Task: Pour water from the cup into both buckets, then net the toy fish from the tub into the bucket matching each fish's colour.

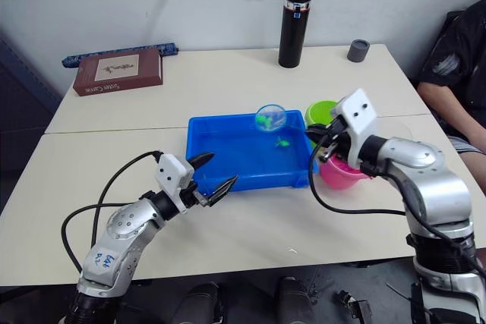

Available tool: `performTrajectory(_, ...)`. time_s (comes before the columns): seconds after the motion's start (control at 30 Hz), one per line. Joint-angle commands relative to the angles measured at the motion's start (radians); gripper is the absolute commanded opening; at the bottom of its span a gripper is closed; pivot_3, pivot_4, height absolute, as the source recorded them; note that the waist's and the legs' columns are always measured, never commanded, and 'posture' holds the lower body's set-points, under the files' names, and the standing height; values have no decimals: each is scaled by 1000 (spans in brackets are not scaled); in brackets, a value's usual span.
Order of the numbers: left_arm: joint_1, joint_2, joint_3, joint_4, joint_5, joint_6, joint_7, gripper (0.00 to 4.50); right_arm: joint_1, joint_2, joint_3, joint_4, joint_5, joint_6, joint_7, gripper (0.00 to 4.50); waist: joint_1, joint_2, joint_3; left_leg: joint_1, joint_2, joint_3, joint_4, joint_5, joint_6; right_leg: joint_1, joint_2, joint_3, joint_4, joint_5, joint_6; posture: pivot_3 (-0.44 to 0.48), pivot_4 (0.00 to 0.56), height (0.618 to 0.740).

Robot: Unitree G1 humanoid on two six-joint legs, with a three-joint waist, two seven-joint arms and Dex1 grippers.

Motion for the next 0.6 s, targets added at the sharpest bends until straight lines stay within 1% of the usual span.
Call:
performTrajectory(0.03, -24, 3, 10, 16, -3, -15, -10, 4445, -16, -42, -67, 39, -23, -61, -27, 0, 0, 0, 0, 0, 0, 0, 0, 0, 0, 0, 0, 0, 0, 0, 0, 0, 150, 740)
performTrajectory(0.2, -39, 2, 8, 35, -4, -23, -22, 4445, -4, -99, -80, 150, -80, -183, -32, 0, 0, 0, 0, 0, 0, 1, 0, 0, 0, 0, 0, 0, 0, 0, 0, 0, 150, 740)
performTrajectory(0.37, -42, -2, 4, 42, -3, -28, -28, 4445, 18, -118, -77, 206, -124, -274, -38, 0, -1, 0, 0, 0, 0, 1, 0, 0, 0, 0, 1, 0, 0, 0, 0, 0, 150, 740)
performTrajectory(0.43, -46, -3, 1, 47, -3, -31, -31, 4445, 58, -140, -45, 234, -195, -384, -36, 0, 0, 0, 0, 0, 0, 1, 0, 0, 0, 0, 1, 0, 0, 0, 0, 0, 150, 740)
performTrajectory(0.6, -51, -3, 0, 50, -2, -33, -33, 4445, 101, -145, -15, 286, -289, -530, -71, 0, 0, 0, 0, 0, 0, 2, 0, 0, 0, 0, 1, 1, 0, 0, 1, 0, 150, 740)
